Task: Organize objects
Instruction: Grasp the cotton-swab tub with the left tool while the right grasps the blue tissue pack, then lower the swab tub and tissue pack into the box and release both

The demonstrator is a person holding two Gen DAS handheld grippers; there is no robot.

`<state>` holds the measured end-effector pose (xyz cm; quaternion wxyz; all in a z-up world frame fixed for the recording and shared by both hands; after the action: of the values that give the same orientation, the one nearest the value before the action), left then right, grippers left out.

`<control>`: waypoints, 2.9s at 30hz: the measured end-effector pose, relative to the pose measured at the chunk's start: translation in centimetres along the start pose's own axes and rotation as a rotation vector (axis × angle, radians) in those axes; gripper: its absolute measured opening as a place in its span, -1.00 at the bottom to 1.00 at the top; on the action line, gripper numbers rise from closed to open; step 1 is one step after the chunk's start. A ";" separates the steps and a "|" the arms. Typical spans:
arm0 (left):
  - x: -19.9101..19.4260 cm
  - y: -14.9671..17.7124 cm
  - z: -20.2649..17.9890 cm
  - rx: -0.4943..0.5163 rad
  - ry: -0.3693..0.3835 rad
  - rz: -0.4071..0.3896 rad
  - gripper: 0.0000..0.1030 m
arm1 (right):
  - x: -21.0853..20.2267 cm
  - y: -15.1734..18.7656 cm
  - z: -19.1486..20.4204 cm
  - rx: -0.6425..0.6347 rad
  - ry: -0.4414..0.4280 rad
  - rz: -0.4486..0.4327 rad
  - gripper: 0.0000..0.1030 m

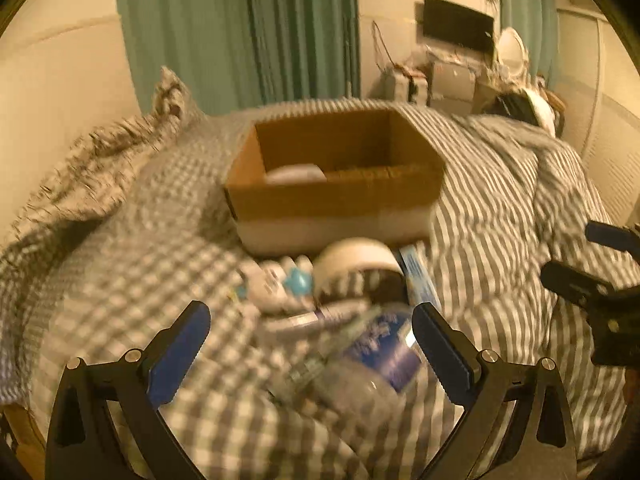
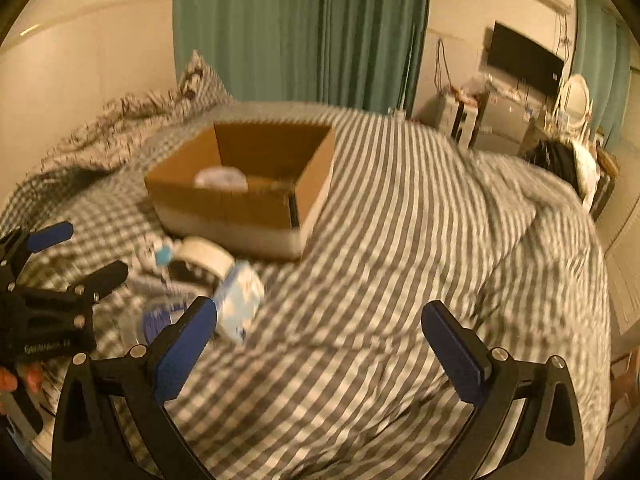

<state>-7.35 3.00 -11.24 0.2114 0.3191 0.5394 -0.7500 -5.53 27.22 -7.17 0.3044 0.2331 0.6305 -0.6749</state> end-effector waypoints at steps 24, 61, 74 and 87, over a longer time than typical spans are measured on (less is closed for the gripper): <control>7.0 3.3 -6.8 0.106 0.313 0.197 0.38 | 3.2 2.6 -2.5 0.126 0.006 0.115 0.99; 2.5 0.9 2.6 -0.069 0.173 0.029 0.27 | 15.1 1.6 3.0 -0.123 0.024 0.207 0.23; -2.8 -1.0 2.7 -0.075 0.166 -0.073 0.26 | 4.8 -0.5 4.8 -0.099 -0.076 0.038 0.22; -6.2 -8.4 4.8 -0.050 0.106 -0.223 0.26 | -4.7 -7.1 7.0 -0.147 -0.154 -0.183 0.22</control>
<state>-9.74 1.06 -0.20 0.1060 0.2909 0.6004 -0.7373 -6.75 21.00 1.85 0.3050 0.0992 0.6716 -0.6679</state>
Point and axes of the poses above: each gripper's, at about its wrist camera, not at the fingertips, and x roughly the way its jaws point, z to its left, y to its underside, the point moved 4 cm from there along x, roughly the way its jaws point, and after that the axes turned 12 degrees about x, right-handed, at the moved point
